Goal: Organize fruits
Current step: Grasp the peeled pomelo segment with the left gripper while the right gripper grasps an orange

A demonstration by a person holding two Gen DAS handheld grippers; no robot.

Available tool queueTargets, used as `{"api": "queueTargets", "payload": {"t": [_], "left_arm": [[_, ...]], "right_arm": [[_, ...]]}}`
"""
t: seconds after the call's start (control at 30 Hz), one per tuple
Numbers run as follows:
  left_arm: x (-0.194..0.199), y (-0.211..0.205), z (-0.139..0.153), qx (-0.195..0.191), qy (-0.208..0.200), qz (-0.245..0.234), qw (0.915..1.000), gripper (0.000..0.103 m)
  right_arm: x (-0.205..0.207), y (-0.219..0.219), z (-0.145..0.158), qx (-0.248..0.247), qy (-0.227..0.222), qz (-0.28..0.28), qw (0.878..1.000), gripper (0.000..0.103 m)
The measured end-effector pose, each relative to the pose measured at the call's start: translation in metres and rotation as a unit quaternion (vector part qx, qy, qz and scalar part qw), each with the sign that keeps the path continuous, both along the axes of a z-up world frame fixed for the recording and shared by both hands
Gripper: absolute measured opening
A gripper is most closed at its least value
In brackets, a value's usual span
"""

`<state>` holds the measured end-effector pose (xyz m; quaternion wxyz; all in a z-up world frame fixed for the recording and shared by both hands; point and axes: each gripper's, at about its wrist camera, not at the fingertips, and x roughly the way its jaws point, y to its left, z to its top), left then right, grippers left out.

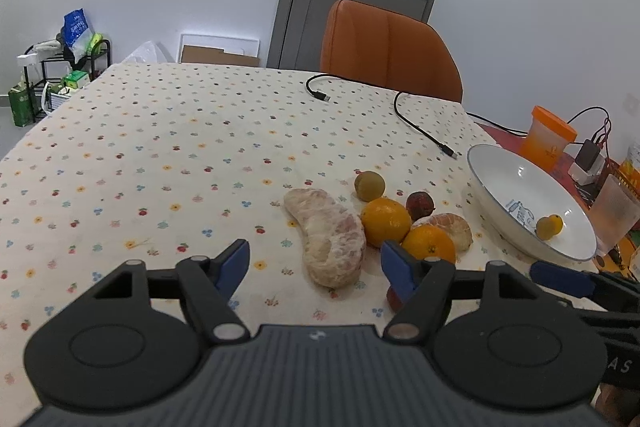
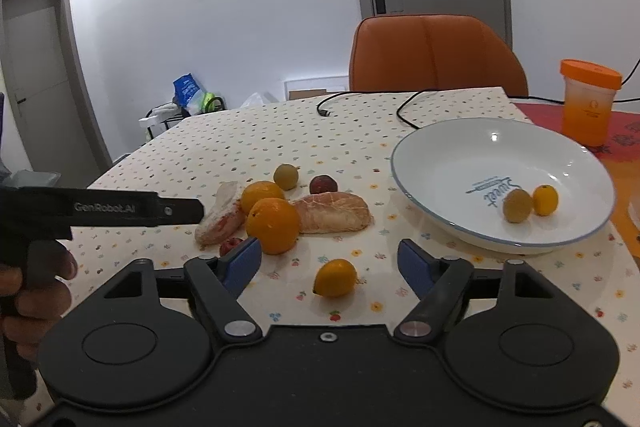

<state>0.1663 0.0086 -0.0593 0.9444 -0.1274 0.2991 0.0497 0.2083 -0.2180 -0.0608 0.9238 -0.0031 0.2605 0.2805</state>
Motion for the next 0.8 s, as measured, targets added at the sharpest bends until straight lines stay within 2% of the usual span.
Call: {"api": "queueTargets", "payload": {"t": [0.17, 0.57, 0.63, 0.7, 0.8], "left_arm": [[0.006, 0.002, -0.001, 0.000, 0.002, -0.004, 1.0000, 0.070], [0.016, 0.010, 0.000, -0.012, 0.006, -0.007, 0.9999, 0.069], [0.017, 0.011, 0.000, -0.012, 0.006, -0.007, 0.9999, 0.069], [0.018, 0.011, 0.000, -0.012, 0.007, -0.007, 0.9999, 0.069], [0.020, 0.012, -0.001, -0.012, 0.008, -0.008, 0.9999, 0.068]], "right_arm": [[0.012, 0.006, -0.001, 0.011, 0.021, 0.015, 1.000, 0.060], [0.034, 0.032, -0.006, 0.024, 0.051, 0.057, 0.997, 0.049], [0.038, 0.036, -0.009, 0.024, 0.057, 0.061, 0.996, 0.045], [0.042, 0.039, -0.011, 0.028, 0.064, 0.067, 0.995, 0.036], [0.044, 0.039, -0.012, 0.034, 0.063, 0.069, 0.995, 0.035]]}}
